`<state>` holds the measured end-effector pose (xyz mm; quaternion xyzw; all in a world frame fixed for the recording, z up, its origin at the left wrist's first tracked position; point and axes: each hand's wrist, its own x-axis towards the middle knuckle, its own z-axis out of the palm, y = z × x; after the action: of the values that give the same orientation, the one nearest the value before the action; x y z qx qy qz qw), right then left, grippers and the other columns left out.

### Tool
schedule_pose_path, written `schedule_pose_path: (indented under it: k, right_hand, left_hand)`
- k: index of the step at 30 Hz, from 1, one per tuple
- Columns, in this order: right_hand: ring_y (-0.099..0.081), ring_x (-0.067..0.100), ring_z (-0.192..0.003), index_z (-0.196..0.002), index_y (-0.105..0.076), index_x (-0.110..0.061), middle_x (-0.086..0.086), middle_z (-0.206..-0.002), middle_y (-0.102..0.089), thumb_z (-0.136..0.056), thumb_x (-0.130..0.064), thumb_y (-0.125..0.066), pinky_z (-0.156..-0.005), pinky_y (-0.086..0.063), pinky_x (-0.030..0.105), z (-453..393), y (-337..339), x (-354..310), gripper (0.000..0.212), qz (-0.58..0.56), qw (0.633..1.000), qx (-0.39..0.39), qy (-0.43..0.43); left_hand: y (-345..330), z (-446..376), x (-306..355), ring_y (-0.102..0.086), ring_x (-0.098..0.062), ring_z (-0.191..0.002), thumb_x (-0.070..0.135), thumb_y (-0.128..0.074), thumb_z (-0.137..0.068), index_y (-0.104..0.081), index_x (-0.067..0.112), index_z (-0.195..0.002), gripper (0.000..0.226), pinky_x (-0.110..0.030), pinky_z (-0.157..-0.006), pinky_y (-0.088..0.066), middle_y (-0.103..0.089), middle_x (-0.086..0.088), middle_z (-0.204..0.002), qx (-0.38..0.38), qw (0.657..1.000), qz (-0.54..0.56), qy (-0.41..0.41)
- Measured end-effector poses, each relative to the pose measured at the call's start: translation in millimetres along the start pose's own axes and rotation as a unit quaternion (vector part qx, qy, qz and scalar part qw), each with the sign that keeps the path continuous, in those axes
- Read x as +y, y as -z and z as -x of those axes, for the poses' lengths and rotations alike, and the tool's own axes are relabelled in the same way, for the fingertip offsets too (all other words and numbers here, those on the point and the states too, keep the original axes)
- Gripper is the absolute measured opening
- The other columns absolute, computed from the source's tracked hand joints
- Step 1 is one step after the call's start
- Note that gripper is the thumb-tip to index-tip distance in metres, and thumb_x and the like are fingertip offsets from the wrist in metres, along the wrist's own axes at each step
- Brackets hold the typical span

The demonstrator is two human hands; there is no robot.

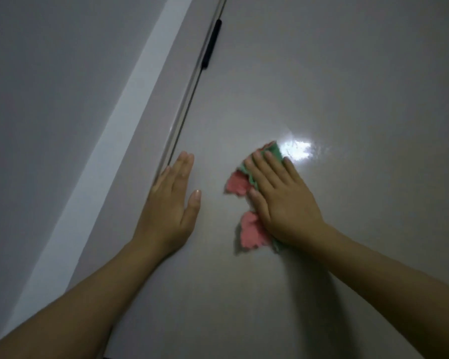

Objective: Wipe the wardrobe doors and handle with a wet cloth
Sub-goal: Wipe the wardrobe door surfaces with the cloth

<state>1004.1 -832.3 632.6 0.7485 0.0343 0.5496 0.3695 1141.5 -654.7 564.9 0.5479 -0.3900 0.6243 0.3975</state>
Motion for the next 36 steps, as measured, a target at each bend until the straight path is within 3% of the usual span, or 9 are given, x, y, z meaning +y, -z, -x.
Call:
schedule_pose_path:
  k: [3, 7, 10, 16, 20, 24, 26, 31, 36]
  right_hand:
    - [-0.016, 0.018, -0.145, -0.150, -0.021, -0.016, 0.005, -0.156, -0.023, -0.102, -0.042, -0.012, -0.118, -0.009, 0.036, 68, 12, 60, 0.055, 0.014, 0.998, -0.040, 0.043]
    - [-0.008, 0.020, -0.147, -0.151, -0.014, -0.009, 0.011, -0.158, -0.016, -0.096, -0.044, -0.008, -0.118, -0.002, 0.037, 61, 21, 129, 0.065, 0.009, 0.973, 0.019, -0.229]
    - [-0.010, 0.031, -0.146, -0.150, -0.018, -0.004, 0.017, -0.157, -0.016, -0.093, -0.037, -0.013, -0.118, -0.002, 0.044, 13, 8, 100, 0.066, -0.011, 0.929, 0.076, -0.361]
    - [-0.028, 0.024, -0.141, -0.145, -0.036, -0.011, 0.008, -0.151, -0.034, -0.098, -0.035, -0.025, -0.114, -0.014, 0.042, 50, 2, 73, 0.054, 0.004, 0.999, 0.045, -0.020]
    - [-0.020, 0.020, -0.144, -0.148, -0.027, -0.014, 0.007, -0.155, -0.028, -0.095, -0.041, -0.016, -0.116, -0.008, 0.036, 109, 22, 184, 0.061, 0.010, 0.983, 0.046, -0.176]
    - [-0.015, 0.028, -0.146, -0.149, -0.026, -0.005, 0.015, -0.157, -0.022, -0.091, -0.038, -0.014, -0.119, -0.006, 0.043, 103, 28, 238, 0.068, -0.001, 0.917, 0.079, -0.390]
    - [-0.012, 0.031, -0.146, -0.148, -0.023, -0.001, 0.016, -0.157, -0.018, -0.093, -0.034, -0.017, -0.119, -0.003, 0.043, 106, 24, 221, 0.065, 0.004, 0.922, 0.082, -0.378]
    - [-0.007, 0.012, -0.146, -0.148, -0.013, -0.022, -0.005, -0.156, -0.010, -0.100, -0.038, -0.019, -0.118, -0.001, 0.033, 167, 20, 208, 0.051, -0.012, 0.993, 0.033, -0.112]
    - [-0.017, 0.022, -0.146, -0.150, -0.026, -0.016, 0.006, -0.156, -0.025, -0.096, -0.037, -0.016, -0.118, -0.007, 0.040, 154, 34, 307, 0.059, -0.011, 0.947, 0.088, -0.309]
  left_hand:
    - [0, 1, 3, -0.023, -0.020, -0.143, 0.040, -0.025, -0.096, -0.020, 0.009, -0.150, 0.063, -0.025, -0.118, -0.009, -0.024, -0.011, -0.156, -0.010, 0.999, -0.026, 0.016]
    - [-1, 2, 9, -0.018, -0.019, -0.144, 0.044, -0.024, -0.095, -0.018, 0.012, -0.151, 0.065, -0.024, -0.118, -0.002, -0.017, -0.009, -0.158, -0.037, 0.995, -0.082, 0.036]
    - [-2, 1, 12, -0.012, -0.019, -0.145, 0.050, -0.018, -0.094, -0.016, 0.016, -0.152, 0.067, -0.023, -0.116, 0.003, -0.011, -0.007, -0.159, -0.052, 0.992, -0.101, 0.050]
    - [-23, -20, 77, -0.012, -0.019, -0.146, 0.052, -0.013, -0.089, -0.024, 0.015, -0.150, 0.073, -0.038, -0.117, 0.003, -0.015, -0.009, -0.159, -0.048, 0.993, -0.086, 0.069]
    - [-57, -64, 153, -0.015, -0.013, -0.145, 0.052, -0.012, -0.085, -0.029, 0.018, -0.149, 0.074, -0.025, -0.113, 0.010, -0.020, -0.004, -0.158, -0.052, 0.998, -0.023, 0.015]
    - [-89, -88, 207, -0.009, -0.011, -0.146, 0.048, -0.015, -0.087, -0.026, 0.020, -0.150, 0.069, -0.027, -0.114, 0.010, -0.016, -0.001, -0.159, -0.075, 0.997, 0.003, -0.024]
    - [-108, -96, 225, -0.007, -0.012, -0.146, 0.044, -0.018, -0.088, -0.024, 0.020, -0.150, 0.067, -0.029, -0.116, 0.009, -0.014, -0.002, -0.160, -0.089, 0.996, 0.001, -0.030]
    - [-166, -114, 276, -0.005, -0.016, -0.147, 0.046, -0.015, -0.089, -0.019, 0.018, -0.152, 0.069, -0.037, -0.119, 0.005, -0.012, -0.004, -0.160, -0.079, 0.995, -0.049, -0.022]
    - [-176, -110, 273, -0.003, -0.015, -0.148, 0.051, -0.010, -0.091, -0.020, 0.018, -0.151, 0.070, -0.040, -0.119, 0.004, -0.012, -0.003, -0.160, -0.059, 0.995, -0.079, -0.030]
